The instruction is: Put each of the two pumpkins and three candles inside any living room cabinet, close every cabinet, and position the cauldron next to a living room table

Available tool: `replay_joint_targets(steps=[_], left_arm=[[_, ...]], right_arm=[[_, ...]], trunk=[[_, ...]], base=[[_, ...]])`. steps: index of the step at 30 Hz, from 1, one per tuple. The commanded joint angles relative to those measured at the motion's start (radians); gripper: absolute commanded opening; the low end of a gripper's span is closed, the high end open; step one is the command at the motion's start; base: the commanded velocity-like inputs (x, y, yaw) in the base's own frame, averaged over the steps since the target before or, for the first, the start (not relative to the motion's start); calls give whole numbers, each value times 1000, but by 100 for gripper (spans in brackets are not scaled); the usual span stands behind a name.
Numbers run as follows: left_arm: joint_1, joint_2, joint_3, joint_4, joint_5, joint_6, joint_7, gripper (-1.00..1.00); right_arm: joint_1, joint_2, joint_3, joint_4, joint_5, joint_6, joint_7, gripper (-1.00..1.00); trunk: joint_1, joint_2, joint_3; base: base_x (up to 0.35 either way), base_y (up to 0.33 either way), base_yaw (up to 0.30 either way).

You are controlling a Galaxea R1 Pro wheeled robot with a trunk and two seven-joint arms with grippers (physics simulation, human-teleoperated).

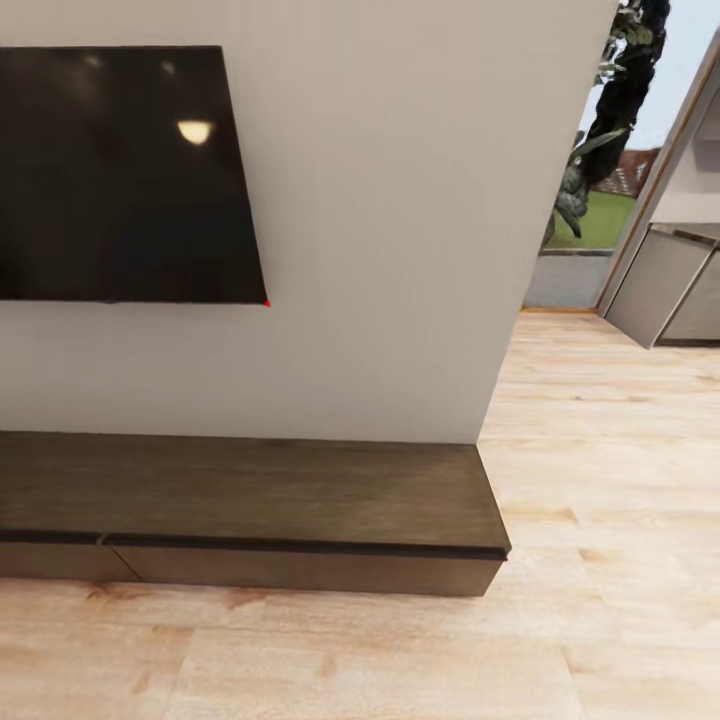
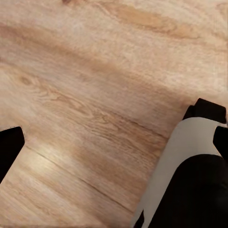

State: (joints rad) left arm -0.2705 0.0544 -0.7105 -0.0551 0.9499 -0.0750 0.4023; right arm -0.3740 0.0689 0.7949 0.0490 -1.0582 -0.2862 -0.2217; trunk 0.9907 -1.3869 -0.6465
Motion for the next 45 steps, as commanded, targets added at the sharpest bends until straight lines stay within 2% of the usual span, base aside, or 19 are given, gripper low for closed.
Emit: replay_joint_targets(steps=[1, 8, 20, 26, 35, 41, 45], left_arm=[[12, 1, -8, -2, 10, -2, 4, 100], [73, 1, -8, -2, 10, -7, 4, 100], [120, 1, -9, -2, 10, -24, -5, 100], [137, 5, -8, -2, 13, -33, -119, 100], [158, 10, -7, -1, 13, -33, -154, 100], [174, 12, -6, 19, 14, -32, -243, 100], [178, 13, -6, 35, 14, -32, -263, 100]], right_arm=[[6, 0, 7, 3, -7, 2, -1, 100], [50, -3, 5, 4, -24, 12, -4, 100], [90, -3, 5, 4, -29, 12, -4, 100], [100, -3, 6, 4, -29, 12, -4, 100], [103, -3, 6, 3, -29, 12, -4, 100], [105, -3, 6, 3, -28, 12, -4, 100], [106, -3, 6, 3, -28, 16, -4, 100]], trunk=[[-4, 7, 2], [-31, 56, 24], [-77, 140, 62], [-100, 182, 81], [-134, 245, 109], [-157, 287, 128], [-173, 315, 140]], base=[[0, 0, 0], [0, 0, 0], [0, 0, 0], [0, 0, 0], [0, 0, 0], [0, 0, 0], [0, 0, 0]])
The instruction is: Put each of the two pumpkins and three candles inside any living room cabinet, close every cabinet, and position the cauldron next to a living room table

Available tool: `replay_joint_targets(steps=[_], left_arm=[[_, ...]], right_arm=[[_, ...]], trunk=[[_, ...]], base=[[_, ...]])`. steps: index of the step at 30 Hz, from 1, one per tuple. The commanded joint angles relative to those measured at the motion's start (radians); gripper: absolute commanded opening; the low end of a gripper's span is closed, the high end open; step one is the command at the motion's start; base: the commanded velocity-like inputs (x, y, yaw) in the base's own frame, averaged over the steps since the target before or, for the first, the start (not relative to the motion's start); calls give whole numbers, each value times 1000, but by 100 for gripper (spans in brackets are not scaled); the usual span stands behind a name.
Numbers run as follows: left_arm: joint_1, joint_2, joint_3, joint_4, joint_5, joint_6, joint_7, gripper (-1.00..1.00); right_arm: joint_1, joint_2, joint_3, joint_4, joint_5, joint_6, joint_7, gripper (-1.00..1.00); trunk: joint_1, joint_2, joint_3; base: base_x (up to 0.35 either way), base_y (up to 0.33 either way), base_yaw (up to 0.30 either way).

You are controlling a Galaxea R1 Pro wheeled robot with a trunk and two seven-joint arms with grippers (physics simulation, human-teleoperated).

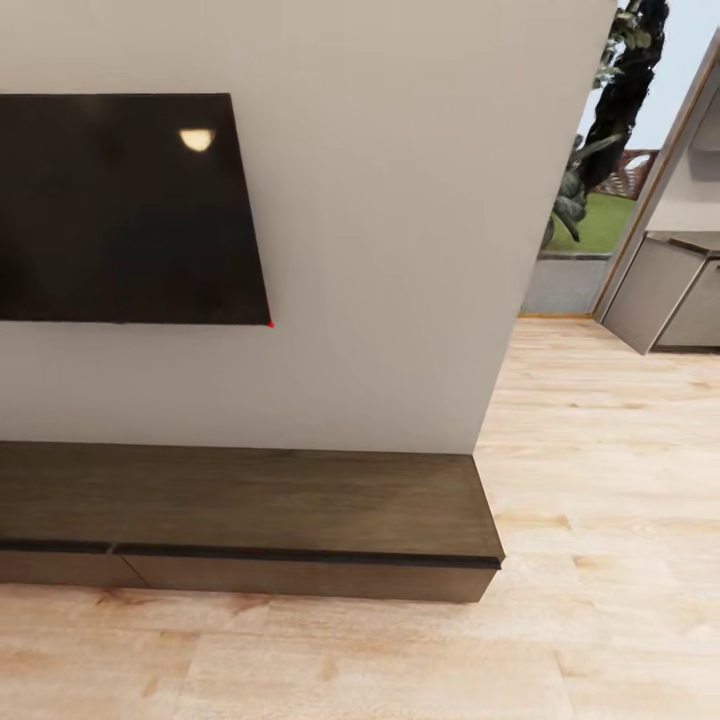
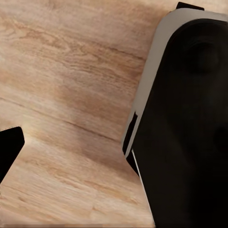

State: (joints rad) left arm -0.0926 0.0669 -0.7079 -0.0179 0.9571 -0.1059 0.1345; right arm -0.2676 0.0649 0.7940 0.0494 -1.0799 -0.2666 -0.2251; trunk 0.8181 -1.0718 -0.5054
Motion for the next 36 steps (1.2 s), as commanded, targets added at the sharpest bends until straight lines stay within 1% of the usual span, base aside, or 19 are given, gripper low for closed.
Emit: replay_joint_targets(steps=[1, 13, 21, 27, 31, 36], left_arm=[[1, 0, -9, 0, 6, -1, 3, 100], [16, 1, -9, 3, 6, 1, -1, 100], [20, 1, -9, -2, 5, -1, 2, 100], [19, -6, -8, -11, 1, -4, 2, 100], [19, -10, -6, -12, 4, -3, 2, 100], [19, -6, -6, -12, 2, -3, 2, 100]], right_arm=[[-1, 1, 7, 3, -6, -1, 0, 100], [-1, 2, 8, 3, -5, 8, 0, 100], [-1, 1, 7, 3, -6, 12, 0, 100], [-1, -1, 8, 2, -4, 10, 1, 100], [0, 4, 8, 1, 2, 2, 3, 100], [-1, 8, 8, 0, 2, -3, 7, 100]], trunk=[[-4, 7, 2], [-50, 91, 40], [-50, 91, 40], [-50, 91, 40], [-50, 91, 40], [-50, 91, 40]], base=[[0, 0, 0], [0, 0, 0], [0, 0, 0], [0, 0, 0], [0, 0, 0], [0, 0, 0]])
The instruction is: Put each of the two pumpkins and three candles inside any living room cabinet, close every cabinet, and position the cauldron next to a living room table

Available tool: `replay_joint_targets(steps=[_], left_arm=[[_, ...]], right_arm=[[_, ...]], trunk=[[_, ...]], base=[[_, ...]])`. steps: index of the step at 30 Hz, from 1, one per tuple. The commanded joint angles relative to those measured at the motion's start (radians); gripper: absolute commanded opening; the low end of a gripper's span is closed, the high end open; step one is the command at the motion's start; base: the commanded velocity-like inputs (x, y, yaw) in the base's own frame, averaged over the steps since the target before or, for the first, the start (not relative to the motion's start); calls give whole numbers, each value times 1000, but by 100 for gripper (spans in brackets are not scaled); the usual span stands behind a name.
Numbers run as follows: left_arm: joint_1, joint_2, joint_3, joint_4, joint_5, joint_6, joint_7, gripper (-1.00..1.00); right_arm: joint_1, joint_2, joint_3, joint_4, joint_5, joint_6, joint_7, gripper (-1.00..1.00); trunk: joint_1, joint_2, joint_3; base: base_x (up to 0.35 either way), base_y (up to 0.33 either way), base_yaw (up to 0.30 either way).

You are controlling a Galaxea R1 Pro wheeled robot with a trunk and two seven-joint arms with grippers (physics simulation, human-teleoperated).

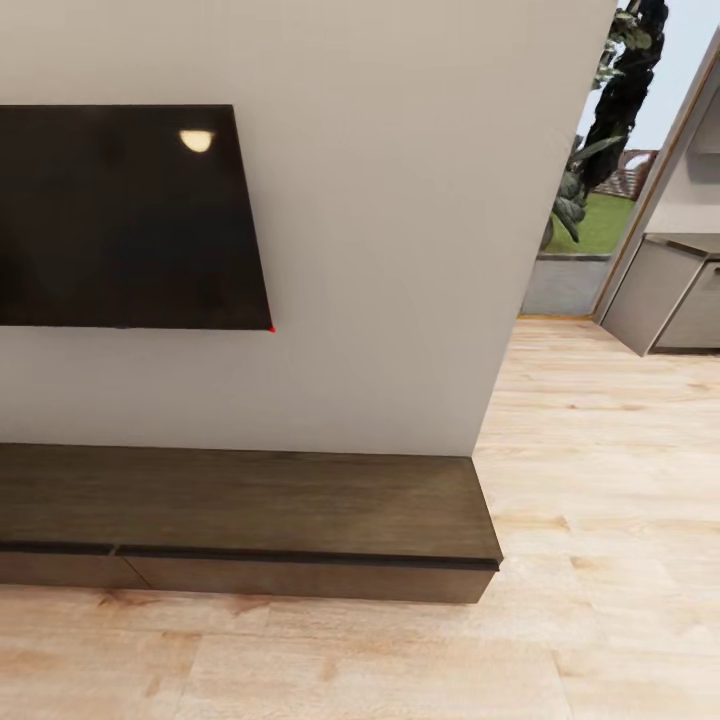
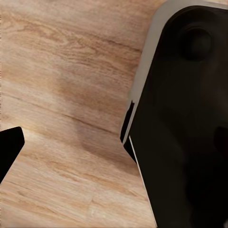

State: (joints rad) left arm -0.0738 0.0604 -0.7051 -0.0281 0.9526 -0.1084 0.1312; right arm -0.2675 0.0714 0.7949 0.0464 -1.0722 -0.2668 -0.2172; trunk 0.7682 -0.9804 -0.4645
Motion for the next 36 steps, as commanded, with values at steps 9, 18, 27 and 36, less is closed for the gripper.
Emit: replay_joint_targets(steps=[9, 18, 27, 36], left_arm=[[0, -1, -10, -3, 6, -1, 5, 100], [0, 1, -12, -3, 4, -1, 5, 100], [0, 0, -13, -3, 5, -1, 5, 100], [0, 1, -11, -3, 4, -1, 5, 100]], right_arm=[[-1, 1, 8, 3, -7, -4, 2, 100], [-1, 2, 7, 3, -6, -5, 2, 100], [-1, 2, 7, 3, -8, -4, 2, 100], [-1, 2, 7, 3, -8, -5, 2, 100]], trunk=[[0, -1, -1], [0, -1, -1], [0, -1, -1], [0, -1, -1]], base=[[0, 0, 0], [0, 0, 0], [0, 0, 0], [0, 0, 0]])
